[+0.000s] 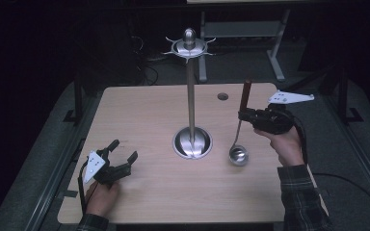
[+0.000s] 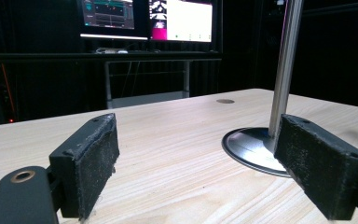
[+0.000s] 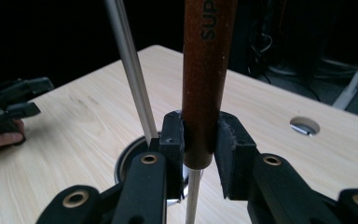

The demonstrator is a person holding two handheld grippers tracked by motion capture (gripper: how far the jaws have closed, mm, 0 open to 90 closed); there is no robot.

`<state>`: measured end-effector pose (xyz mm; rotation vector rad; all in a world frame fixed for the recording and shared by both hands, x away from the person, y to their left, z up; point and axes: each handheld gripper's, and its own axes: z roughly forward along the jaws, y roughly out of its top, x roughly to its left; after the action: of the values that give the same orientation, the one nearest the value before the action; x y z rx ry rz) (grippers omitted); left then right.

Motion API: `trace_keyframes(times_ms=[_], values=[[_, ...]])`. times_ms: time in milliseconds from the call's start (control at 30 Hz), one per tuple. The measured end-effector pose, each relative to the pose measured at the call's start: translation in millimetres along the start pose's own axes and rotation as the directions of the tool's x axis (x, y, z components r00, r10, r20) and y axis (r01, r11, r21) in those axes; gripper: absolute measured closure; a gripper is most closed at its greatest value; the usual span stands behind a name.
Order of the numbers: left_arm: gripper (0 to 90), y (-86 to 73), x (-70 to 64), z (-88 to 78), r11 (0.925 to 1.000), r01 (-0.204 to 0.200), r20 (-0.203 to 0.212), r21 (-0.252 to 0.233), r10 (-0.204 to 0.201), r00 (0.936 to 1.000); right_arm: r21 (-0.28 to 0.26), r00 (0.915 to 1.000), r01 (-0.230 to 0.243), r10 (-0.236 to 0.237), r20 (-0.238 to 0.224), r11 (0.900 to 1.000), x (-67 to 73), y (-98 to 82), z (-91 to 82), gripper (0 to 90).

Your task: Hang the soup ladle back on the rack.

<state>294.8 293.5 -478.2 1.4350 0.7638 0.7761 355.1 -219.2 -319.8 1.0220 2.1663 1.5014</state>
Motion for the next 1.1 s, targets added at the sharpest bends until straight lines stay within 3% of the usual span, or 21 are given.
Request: trace_keyframes(times_ms=[33,500,1100], values=[[13.2,0.1,1.1,-0.9,0.9998,-0.015,0.000,0.013,0.015,0.9999,-0.006,1.0000,0.006,-0.006,-0.003,1.000,1.7,2.7,-0.3,73.2],[13.2,0.1,0.1,0.0,1.0000,-0.001,0.000,0.001,0.001,1.0000,-0.050,0.9978,0.056,-0.057,-0.034,0.997,18.0,34.2,-6.2,73.2],[13.2,0.2,0.0,-0.2,1.0000,0.000,0.000,0.004,0.000,1.0000,-0.093,0.9889,0.122,-0.129,-0.075,0.988,40.0,80.1,-10.4,73.2]])
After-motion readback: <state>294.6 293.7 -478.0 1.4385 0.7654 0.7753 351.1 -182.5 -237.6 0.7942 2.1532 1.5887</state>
